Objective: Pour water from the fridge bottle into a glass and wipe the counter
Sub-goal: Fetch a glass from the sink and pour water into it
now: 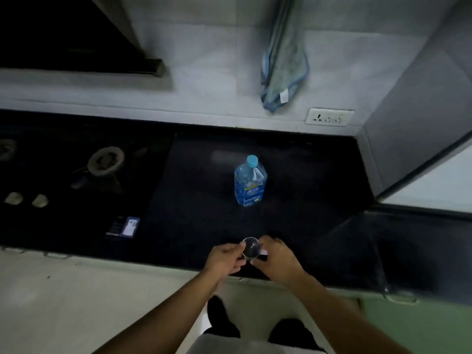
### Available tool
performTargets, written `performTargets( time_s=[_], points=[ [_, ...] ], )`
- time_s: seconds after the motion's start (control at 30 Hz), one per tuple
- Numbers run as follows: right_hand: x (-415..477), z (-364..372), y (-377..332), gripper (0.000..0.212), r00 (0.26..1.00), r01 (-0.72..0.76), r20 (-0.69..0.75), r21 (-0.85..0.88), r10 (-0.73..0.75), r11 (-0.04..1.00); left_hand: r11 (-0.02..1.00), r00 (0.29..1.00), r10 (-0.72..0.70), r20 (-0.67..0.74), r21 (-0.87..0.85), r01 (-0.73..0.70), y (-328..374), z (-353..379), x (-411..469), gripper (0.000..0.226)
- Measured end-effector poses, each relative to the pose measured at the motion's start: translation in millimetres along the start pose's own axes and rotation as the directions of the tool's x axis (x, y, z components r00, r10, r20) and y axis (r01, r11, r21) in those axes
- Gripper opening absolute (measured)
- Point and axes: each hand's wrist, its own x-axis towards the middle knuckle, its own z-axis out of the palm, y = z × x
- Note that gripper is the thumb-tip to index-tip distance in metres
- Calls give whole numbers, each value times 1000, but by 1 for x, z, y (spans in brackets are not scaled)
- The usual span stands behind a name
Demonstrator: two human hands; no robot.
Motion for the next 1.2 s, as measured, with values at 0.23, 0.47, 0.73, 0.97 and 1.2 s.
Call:
performTargets(
  time_s=[0.23, 0.47, 0.73, 0.97, 1.2],
  points=[
    [34, 12, -4, 37, 993, -108, -45, -11, 108, 994, 996, 997, -48, 59, 83, 43, 20, -8, 41, 16],
    [55, 15, 1, 35, 988, -154, -27, -25, 153, 988, 992, 998, -6, 63, 130, -2, 26, -6, 61, 14],
    [58, 14, 9, 55, 993, -119, 16, -85, 121, 989, 958, 993, 45, 110, 278, -74, 34, -17, 66, 35],
    [46, -27, -7, 63, 970, -205, -112, 103, 217, 973, 765, 868, 495, 32, 459, -453, 102, -22, 87, 96],
    [84, -97, -67, 36, 920, 70, -390, 253, 36, 965, 677, 800, 568, 194, 443, -588, 140, 2, 109, 84]
  ],
)
